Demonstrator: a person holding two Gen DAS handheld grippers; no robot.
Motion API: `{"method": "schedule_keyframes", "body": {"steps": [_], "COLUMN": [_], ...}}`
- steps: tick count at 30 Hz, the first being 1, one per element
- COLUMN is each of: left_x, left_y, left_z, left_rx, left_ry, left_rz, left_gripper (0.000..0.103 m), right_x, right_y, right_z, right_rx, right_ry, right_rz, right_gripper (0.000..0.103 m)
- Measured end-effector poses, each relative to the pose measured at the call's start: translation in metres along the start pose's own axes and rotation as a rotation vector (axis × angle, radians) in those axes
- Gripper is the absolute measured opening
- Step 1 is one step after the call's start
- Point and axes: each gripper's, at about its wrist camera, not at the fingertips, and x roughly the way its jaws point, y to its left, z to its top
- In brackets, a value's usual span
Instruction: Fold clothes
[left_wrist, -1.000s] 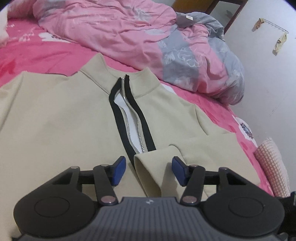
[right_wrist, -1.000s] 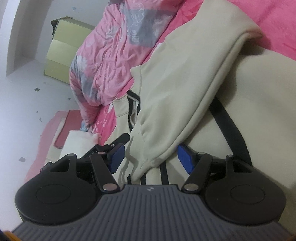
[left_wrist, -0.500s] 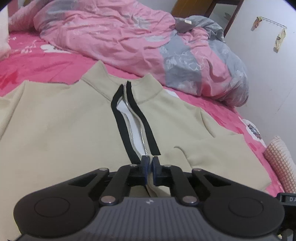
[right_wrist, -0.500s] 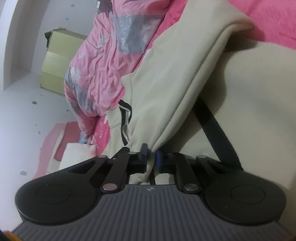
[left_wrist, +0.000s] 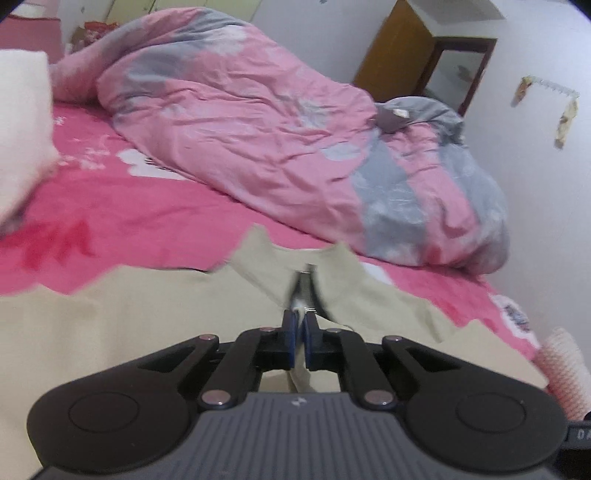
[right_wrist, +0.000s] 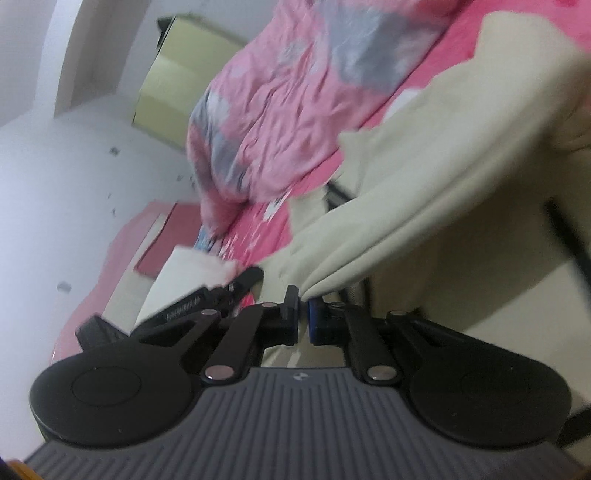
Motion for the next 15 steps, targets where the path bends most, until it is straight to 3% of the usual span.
{"method": "schedule_keyframes", "body": {"steps": [9,15], "left_x": [0.001,0.001], "left_y": [0.057,0.076], "left_z": [-0.001,-0.006], "left_rx": [-0.042,-0.089], "left_ry": [0.062,0.073], "left_rz": [0.115,0.122], "left_gripper": [0.005,0.005], "right_x": [0.066,0.078], "right_y": [0.017,0.018], "right_z": [-0.03,-0.041], "right_rx": [-0.034,-0.034], "right_ry": [0.151,0.191], "right_rz": [-0.007,-0.03], "right_gripper": [0.004,0.004]}}
